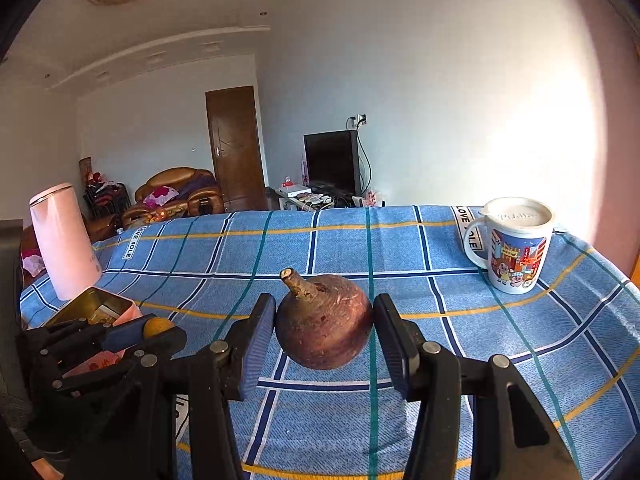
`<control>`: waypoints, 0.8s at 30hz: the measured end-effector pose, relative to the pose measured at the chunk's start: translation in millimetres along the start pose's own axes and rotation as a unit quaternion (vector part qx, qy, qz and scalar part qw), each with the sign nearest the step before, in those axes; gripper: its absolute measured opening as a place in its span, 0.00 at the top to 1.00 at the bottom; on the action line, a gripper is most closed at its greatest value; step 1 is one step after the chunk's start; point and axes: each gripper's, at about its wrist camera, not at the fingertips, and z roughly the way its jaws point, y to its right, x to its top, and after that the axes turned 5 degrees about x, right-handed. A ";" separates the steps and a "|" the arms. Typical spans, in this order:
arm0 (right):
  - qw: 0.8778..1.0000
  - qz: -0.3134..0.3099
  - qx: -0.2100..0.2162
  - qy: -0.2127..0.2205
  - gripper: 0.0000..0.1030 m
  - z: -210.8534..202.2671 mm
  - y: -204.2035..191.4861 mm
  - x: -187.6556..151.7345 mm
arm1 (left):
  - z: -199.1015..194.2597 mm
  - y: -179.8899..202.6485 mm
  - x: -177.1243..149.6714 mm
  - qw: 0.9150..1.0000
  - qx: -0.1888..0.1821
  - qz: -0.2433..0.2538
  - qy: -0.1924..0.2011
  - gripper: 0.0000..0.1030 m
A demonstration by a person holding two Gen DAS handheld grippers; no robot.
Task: Organize fruits
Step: 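Lift both held fruits and carry them toward the tin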
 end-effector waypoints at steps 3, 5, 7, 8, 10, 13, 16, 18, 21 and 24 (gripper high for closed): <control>1.000 -0.004 -0.004 0.009 0.49 -4.7 -2.1 -0.9 | -5.9 -1.9 -2.2 1.000 0.002 -0.003 0.009 0.74; 1.000 -0.007 -0.006 0.015 0.49 -9.5 -4.4 -2.5 | -10.5 -3.3 -4.0 1.000 0.004 -0.003 0.016 0.74; 1.000 -0.010 -0.008 0.020 0.49 -13.6 -6.4 -3.7 | -15.4 -3.1 -6.8 1.000 0.006 0.000 0.022 0.74; 1.000 -0.012 -0.009 0.022 0.49 -15.6 -7.9 -4.5 | -18.2 -3.0 -8.0 1.000 0.006 0.002 0.024 0.74; 0.999 -0.018 -0.012 0.026 0.49 -19.7 -11.9 -6.1 | -24.2 -3.9 -10.5 0.999 0.006 0.003 0.032 0.74; 0.999 -0.023 -0.008 0.029 0.49 -25.4 -18.5 -8.3 | -32.4 -4.9 -14.0 0.999 0.005 0.005 0.040 0.74; 0.999 -0.025 -0.006 0.031 0.49 -31.1 -23.1 -12.1 | -39.6 -7.5 -17.1 0.999 0.004 0.005 0.050 0.74; 0.999 -0.028 -0.005 0.034 0.49 -35.0 -26.3 -14.5 | -43.5 -8.5 -18.8 0.998 0.003 0.005 0.056 0.74; 0.999 -0.033 -0.003 0.034 0.49 -39.6 -32.0 -16.3 | -50.0 -11.2 -21.0 0.998 0.004 0.003 0.067 0.74; 0.999 -0.036 -0.001 0.030 0.49 -41.3 -36.9 -18.0 | -53.3 -14.4 -22.9 0.997 0.003 0.000 0.071 0.74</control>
